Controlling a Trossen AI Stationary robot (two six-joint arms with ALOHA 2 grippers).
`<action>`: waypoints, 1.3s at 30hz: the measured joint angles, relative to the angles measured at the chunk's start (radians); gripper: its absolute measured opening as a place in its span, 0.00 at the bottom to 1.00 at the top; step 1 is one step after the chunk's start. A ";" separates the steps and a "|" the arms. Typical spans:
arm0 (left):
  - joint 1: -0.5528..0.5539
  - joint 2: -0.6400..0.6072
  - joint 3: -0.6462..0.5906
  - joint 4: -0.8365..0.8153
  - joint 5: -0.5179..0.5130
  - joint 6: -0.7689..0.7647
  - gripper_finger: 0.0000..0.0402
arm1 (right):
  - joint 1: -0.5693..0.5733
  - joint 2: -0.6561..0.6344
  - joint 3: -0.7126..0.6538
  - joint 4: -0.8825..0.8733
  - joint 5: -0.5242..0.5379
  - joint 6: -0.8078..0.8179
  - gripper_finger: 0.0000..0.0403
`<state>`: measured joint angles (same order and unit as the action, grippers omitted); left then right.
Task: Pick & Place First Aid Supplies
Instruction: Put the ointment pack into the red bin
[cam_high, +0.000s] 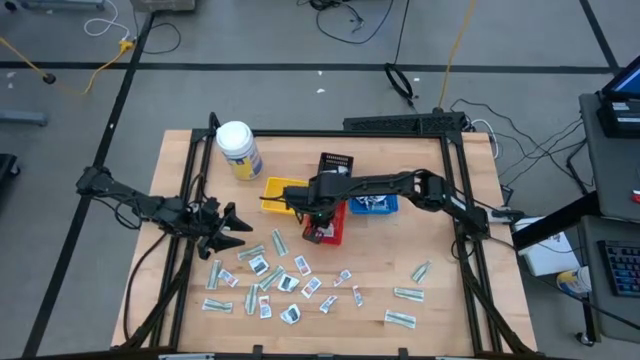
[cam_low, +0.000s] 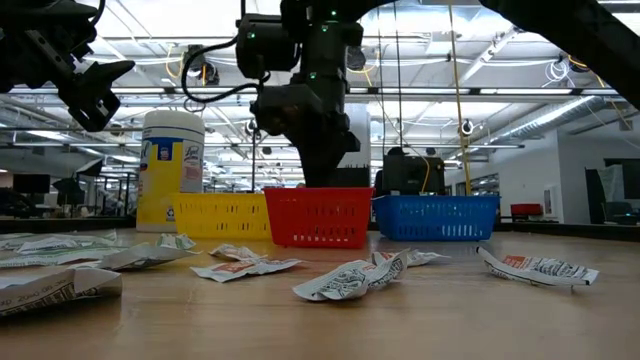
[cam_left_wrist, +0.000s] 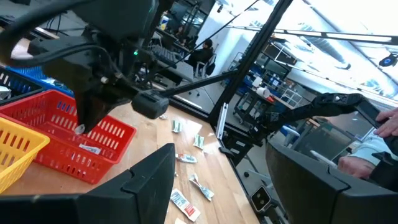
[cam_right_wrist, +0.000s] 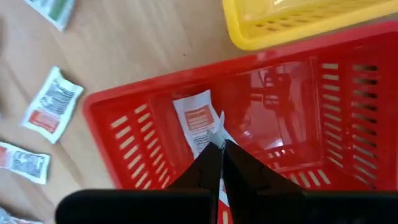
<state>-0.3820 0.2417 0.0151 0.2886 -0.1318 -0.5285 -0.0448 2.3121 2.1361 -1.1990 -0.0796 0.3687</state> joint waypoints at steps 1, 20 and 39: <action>0.000 0.000 0.000 0.000 0.000 0.000 0.64 | 0.000 -0.002 0.000 0.008 0.000 0.000 0.02; 0.000 0.000 0.000 0.000 0.000 0.000 0.64 | 0.007 -0.047 0.000 0.027 0.029 0.337 0.45; 0.000 0.000 0.000 0.000 0.000 0.000 0.64 | 0.165 -0.086 -0.001 -0.126 0.106 0.878 0.44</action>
<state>-0.3820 0.2417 0.0151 0.2890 -0.1318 -0.5285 0.1202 2.2261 2.1353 -1.3247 0.0267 1.2465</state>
